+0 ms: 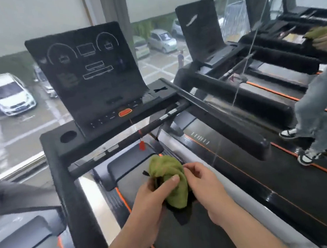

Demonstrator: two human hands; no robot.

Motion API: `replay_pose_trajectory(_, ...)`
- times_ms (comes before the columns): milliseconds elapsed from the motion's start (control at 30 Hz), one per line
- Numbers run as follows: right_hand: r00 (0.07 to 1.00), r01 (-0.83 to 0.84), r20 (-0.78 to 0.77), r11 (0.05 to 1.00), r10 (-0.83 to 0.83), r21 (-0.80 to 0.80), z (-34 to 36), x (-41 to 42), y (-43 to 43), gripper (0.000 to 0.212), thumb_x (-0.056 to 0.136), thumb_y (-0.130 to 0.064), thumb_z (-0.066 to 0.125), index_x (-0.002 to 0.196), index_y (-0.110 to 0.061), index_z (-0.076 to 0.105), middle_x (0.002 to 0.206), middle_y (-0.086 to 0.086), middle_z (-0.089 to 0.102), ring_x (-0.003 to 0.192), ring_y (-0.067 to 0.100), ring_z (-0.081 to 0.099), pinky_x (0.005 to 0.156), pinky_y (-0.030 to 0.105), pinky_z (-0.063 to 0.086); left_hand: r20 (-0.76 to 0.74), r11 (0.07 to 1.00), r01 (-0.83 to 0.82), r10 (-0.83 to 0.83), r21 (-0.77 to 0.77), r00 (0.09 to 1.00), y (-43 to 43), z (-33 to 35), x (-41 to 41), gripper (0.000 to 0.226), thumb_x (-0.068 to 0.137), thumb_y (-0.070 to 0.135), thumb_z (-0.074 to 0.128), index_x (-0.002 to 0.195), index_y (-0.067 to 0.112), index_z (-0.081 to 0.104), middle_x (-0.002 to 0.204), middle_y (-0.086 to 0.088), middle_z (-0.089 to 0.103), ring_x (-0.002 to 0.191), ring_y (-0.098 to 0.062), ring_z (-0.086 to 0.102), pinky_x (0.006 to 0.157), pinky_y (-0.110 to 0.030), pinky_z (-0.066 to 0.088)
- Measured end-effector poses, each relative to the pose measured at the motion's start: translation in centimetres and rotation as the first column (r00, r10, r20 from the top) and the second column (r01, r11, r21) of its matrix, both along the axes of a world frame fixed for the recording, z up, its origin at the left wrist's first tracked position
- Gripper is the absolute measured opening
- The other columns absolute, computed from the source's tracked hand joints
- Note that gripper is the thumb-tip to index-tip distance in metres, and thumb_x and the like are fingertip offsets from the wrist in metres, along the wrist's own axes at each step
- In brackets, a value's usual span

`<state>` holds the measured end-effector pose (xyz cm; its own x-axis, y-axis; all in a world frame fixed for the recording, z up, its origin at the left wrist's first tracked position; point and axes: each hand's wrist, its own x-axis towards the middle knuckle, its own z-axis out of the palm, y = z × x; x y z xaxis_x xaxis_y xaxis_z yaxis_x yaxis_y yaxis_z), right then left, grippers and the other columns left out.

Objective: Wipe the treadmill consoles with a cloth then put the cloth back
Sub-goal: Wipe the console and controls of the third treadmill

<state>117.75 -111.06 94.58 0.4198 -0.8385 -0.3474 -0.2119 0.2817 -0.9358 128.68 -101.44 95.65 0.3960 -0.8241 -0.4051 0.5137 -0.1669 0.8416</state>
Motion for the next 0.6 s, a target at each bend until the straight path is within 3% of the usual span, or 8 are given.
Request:
replay_pose_trajectory(100, 0.99, -0.129, 0.061, 0.992, 0.129, 0.0, 0.1, 3.7, -3.9, 0.013, 0.103, -0.03, 0.063, 0.093, -0.028, 0.071, 0.091, 0.002, 0.078, 0.076, 0.01, 0.068, 0.066, 0.026, 0.051, 0.008, 0.989, -0.145, 0.145, -0.005, 0.989, -3.6, 0.7, 2.3, 0.026, 0.094, 0.018, 0.069, 0.12, 0.012, 0.073, 0.115, -0.009, 0.078, 0.112, -0.023, 0.073, 0.099, -0.04, 0.054)
replay_pose_trajectory(233, 0.959, -0.272, 0.053, 0.956, 0.279, -0.106, -0.1, 9.4, -10.0, 0.013, 0.104, -0.031, 0.06, 0.094, -0.029, 0.069, 0.094, 0.002, 0.076, 0.084, 0.012, 0.071, 0.073, 0.028, 0.056, -0.073, 0.966, -0.26, 0.259, -0.001, 0.963, -9.5, 0.4, 6.7, 0.031, 0.096, 0.027, 0.069, 0.126, 0.021, 0.07, 0.118, -0.007, 0.078, 0.114, -0.025, 0.072, 0.101, -0.043, 0.055)
replay_pose_trajectory(300, 0.941, -0.336, -0.029, 0.917, 0.338, -0.215, -0.2, 12.6, -13.7, 0.014, 0.104, -0.031, 0.059, 0.094, -0.028, 0.068, 0.092, 0.0, 0.074, 0.085, 0.009, 0.07, 0.072, 0.026, 0.055, -0.121, 0.956, -0.294, 0.291, -0.009, 0.949, -13.2, 0.0, 9.4, 0.031, 0.095, 0.027, 0.069, 0.125, 0.02, 0.071, 0.117, -0.01, 0.078, 0.112, -0.028, 0.073, 0.099, -0.045, 0.056)
replay_pose_trajectory(433, 0.918, -0.397, -0.199, 0.793, 0.344, -0.463, 0.3, 19.9, -22.7, 0.014, 0.098, -0.035, 0.064, 0.087, -0.032, 0.072, 0.098, 0.001, 0.061, 0.091, 0.002, 0.06, 0.08, 0.023, 0.048, -0.045, 0.926, -0.375, 0.374, -0.037, 0.927, -21.5, 0.4, 16.4, 0.034, 0.09, 0.026, 0.073, 0.122, 0.016, 0.072, 0.115, -0.013, 0.077, 0.113, -0.033, 0.072, 0.108, -0.057, 0.05)
replay_pose_trajectory(500, 0.902, -0.431, -0.242, 0.741, 0.356, -0.515, 1.4, 23.0, -26.5, 0.014, 0.096, -0.034, 0.067, 0.086, -0.031, 0.075, 0.093, 0.001, 0.062, 0.089, 0.005, 0.06, 0.08, 0.024, 0.05, -0.025, 0.912, -0.408, 0.407, -0.031, 0.913, -24.6, 0.8, 19.5, 0.033, 0.091, 0.028, 0.074, 0.121, 0.014, 0.072, 0.114, -0.014, 0.077, 0.11, -0.034, 0.073, 0.103, -0.058, 0.054)
replay_pose_trajectory(600, 0.875, -0.48, -0.172, 0.765, 0.452, -0.429, 3.0, 26.8, -30.5, 0.015, 0.097, -0.03, 0.068, 0.084, -0.027, 0.076, 0.083, -0.003, 0.072, 0.08, 0.007, 0.067, 0.074, 0.024, 0.055, -0.062, 0.902, -0.433, 0.432, 0.001, 0.9, -28.0, 2.2, 23.2, 0.032, 0.094, 0.031, 0.071, 0.119, 0.011, 0.072, 0.114, -0.021, 0.076, 0.103, -0.042, 0.074, 0.08, -0.062, 0.061)
